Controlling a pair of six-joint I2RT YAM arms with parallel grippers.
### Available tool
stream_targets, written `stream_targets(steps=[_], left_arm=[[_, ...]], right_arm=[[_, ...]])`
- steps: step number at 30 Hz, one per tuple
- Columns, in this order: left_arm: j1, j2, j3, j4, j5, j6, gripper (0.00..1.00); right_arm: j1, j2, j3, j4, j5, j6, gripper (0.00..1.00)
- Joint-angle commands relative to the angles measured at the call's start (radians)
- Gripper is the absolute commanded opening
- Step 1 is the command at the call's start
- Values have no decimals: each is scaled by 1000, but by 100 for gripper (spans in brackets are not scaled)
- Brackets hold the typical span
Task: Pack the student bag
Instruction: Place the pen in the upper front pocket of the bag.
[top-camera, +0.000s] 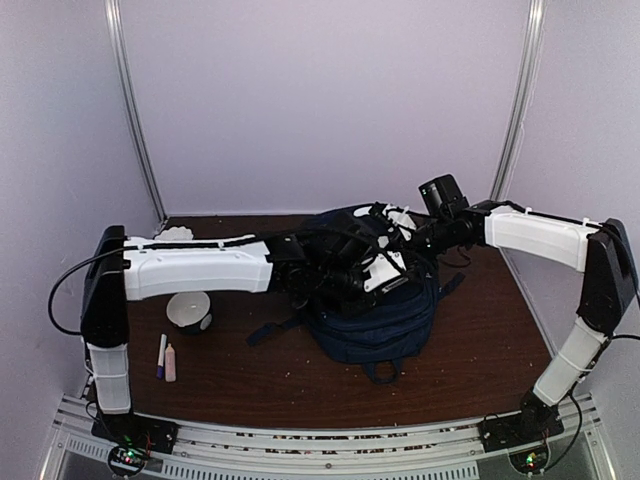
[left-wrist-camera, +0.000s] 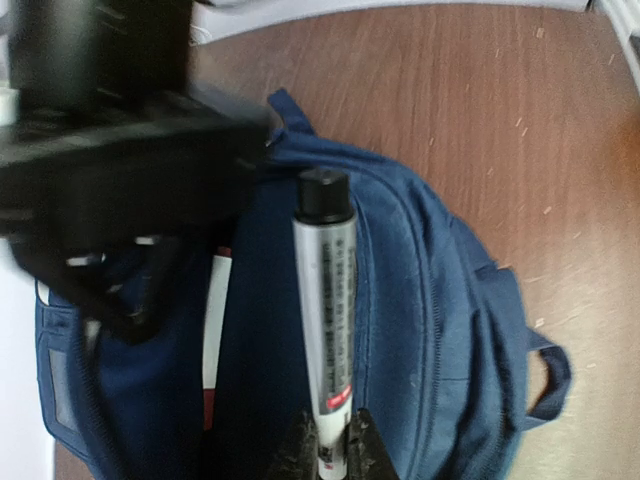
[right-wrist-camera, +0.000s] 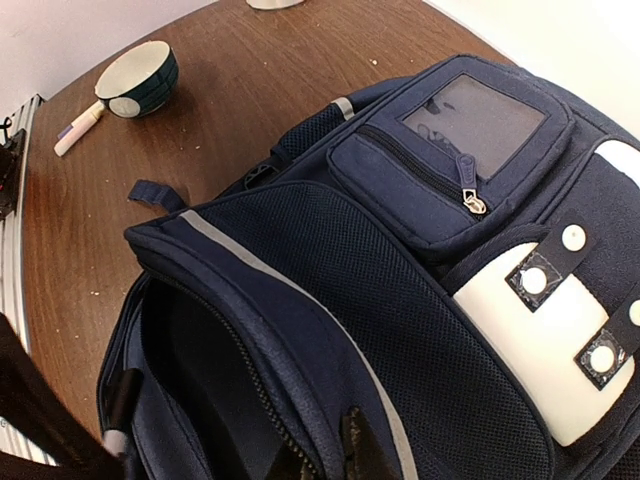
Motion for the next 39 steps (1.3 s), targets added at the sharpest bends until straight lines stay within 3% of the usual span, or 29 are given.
stream_targets(steps=[1, 8, 14, 25, 32, 39], left_arm=[[-6, 62, 64, 89, -134, 168, 3], [-23, 147, 80, 173, -355, 331, 3], [-23, 247, 140, 186, -464, 434, 3], [-19, 357, 208, 179, -525, 463, 4], [0, 416, 279, 129, -544, 429, 16], [1, 382, 269, 130, -545, 410, 33]], right_arm=[[-21, 9, 21, 34, -42, 38, 7], [-22, 14, 22, 33, -51, 38, 7], [-24, 16, 22, 31, -61, 39, 7], [-24, 11, 21, 31, -66, 44, 8], [-24, 7, 22, 31, -69, 45, 8], [-24, 7, 21, 31, -70, 47, 8]])
